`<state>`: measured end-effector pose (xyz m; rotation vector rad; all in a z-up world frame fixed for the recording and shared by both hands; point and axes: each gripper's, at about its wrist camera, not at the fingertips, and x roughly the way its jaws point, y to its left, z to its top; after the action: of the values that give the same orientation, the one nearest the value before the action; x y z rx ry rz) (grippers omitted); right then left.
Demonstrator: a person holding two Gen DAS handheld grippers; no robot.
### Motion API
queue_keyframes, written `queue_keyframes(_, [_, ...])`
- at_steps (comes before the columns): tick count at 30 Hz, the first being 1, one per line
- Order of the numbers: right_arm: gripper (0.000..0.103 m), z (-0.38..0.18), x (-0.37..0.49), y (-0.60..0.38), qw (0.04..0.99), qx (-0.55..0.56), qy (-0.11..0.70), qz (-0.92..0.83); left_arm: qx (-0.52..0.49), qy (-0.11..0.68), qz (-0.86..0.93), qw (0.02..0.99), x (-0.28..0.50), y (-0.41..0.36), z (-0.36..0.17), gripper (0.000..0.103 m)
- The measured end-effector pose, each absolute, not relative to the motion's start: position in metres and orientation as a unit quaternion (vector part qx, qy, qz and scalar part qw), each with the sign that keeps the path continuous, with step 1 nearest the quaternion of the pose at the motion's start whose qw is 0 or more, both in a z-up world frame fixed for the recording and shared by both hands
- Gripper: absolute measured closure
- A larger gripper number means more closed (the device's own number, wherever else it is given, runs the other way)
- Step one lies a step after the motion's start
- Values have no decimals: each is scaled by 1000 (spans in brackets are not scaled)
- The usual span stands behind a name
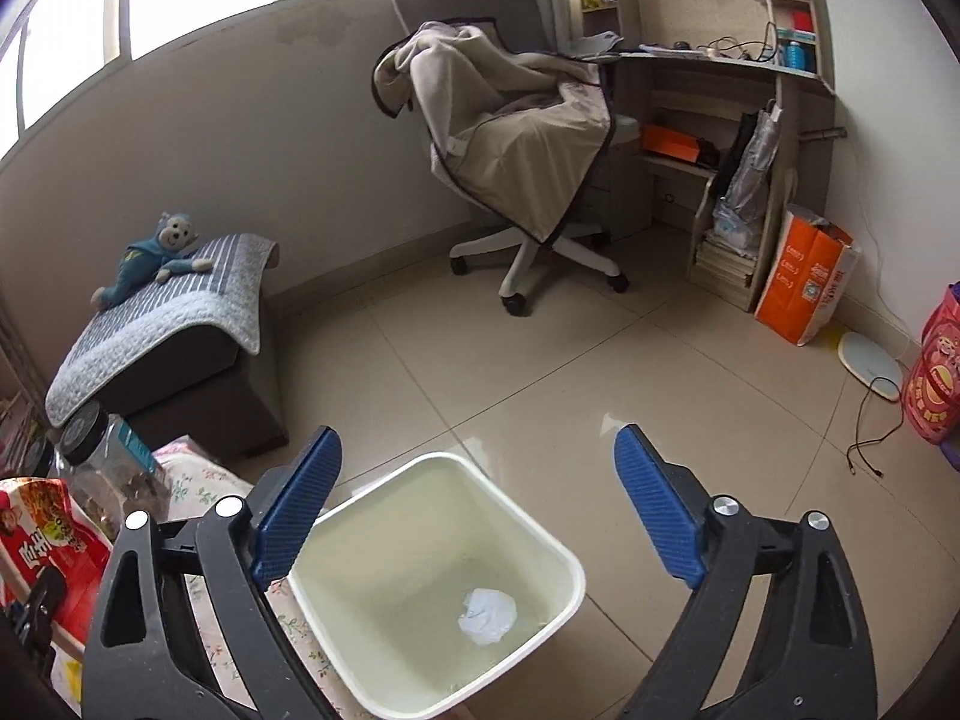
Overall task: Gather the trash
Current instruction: 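Open the right tool over the white bin to drop the paper, then open the left tool over the bin to drop the red cup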
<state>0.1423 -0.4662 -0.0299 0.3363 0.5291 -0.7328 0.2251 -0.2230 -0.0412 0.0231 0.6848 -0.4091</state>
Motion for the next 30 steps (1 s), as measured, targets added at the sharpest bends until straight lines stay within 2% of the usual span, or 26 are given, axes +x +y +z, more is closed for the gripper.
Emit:
queue_keyframes(12, [7, -21, 104, -506, 852, 161, 224, -444, 11, 358, -269, 894, 218, -320, -42, 74])
queue_keyframes(15, [7, -20, 96, -513, 844, 152, 222, -465, 5, 376, -285, 882, 222, -339, -45, 71])
queue_keyframes(17, [7, -20, 92, -516, 839, 148, 221, -474, -4, 391, -293, 872, 226, -350, -46, 65])
queue_keyframes(19, [7, -19, 87, -517, 837, 147, 219, -480, -10, 401, -295, 867, 228, -356, -46, 51])
queue_keyframes(25, [7, -16, 88, -507, 843, 135, 215, -473, 10, 383, -283, 879, 220, -355, -37, 31])
queue_keyframes(30, [7, -14, 93, -490, 854, 120, 214, -458, 26, 363, -250, 897, 218, -337, -31, 27])
